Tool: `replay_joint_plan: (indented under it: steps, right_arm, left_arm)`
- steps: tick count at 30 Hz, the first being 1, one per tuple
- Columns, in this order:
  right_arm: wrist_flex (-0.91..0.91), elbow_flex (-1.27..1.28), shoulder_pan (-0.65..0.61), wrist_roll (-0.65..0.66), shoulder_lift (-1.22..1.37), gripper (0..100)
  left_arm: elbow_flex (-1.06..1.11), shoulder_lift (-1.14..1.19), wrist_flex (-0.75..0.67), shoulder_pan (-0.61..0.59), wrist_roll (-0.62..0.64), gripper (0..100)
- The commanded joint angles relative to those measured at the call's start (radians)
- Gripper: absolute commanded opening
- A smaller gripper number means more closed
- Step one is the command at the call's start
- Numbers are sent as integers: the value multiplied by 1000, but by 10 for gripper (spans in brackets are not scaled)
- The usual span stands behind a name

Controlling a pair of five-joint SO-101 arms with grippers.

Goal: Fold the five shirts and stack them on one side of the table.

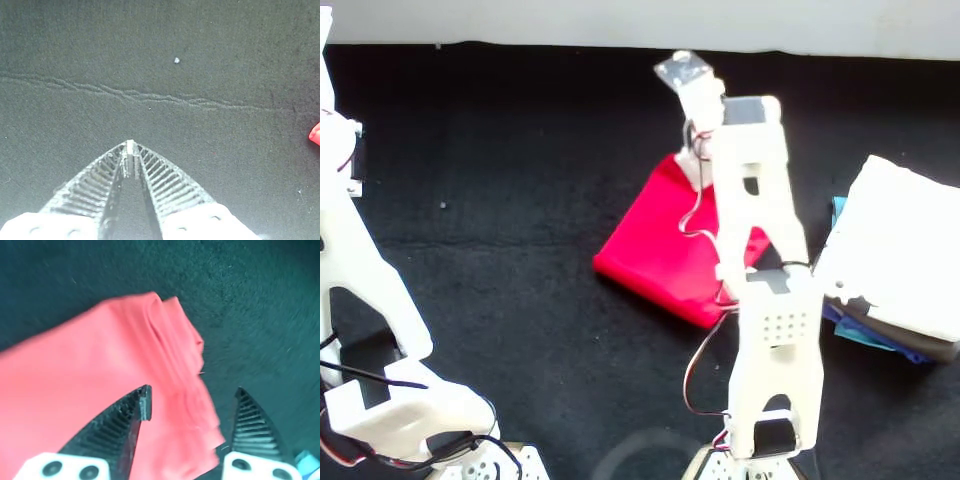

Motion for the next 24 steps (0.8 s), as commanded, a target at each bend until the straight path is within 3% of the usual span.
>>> replay_joint_plan:
  steps: [1, 4, 8, 12, 19, 24]
  right_arm:
    - [131, -142, -21, -187, -71, 252]
    - [237, -231, -28, -301, -74, 252]
    - [234, -202, -21, -408, -156, 252]
    - [234, -15, -39, -442, -343, 252]
    - [228, 377, -64, -829, -619, 256]
    - [189, 552, -65, -925, -634, 256]
  left_arm:
    - [-36, -15, -2, -1, -6, 7]
    - [-36, -15, -2, -1, -6, 7]
    - [-36, -16, -2, -1, -6, 7]
    - [-38, -16, -2, -4, -6, 7]
    - [-33, -67, -2, -1, -6, 7]
    - [-33, -77, -2, -4, -6, 7]
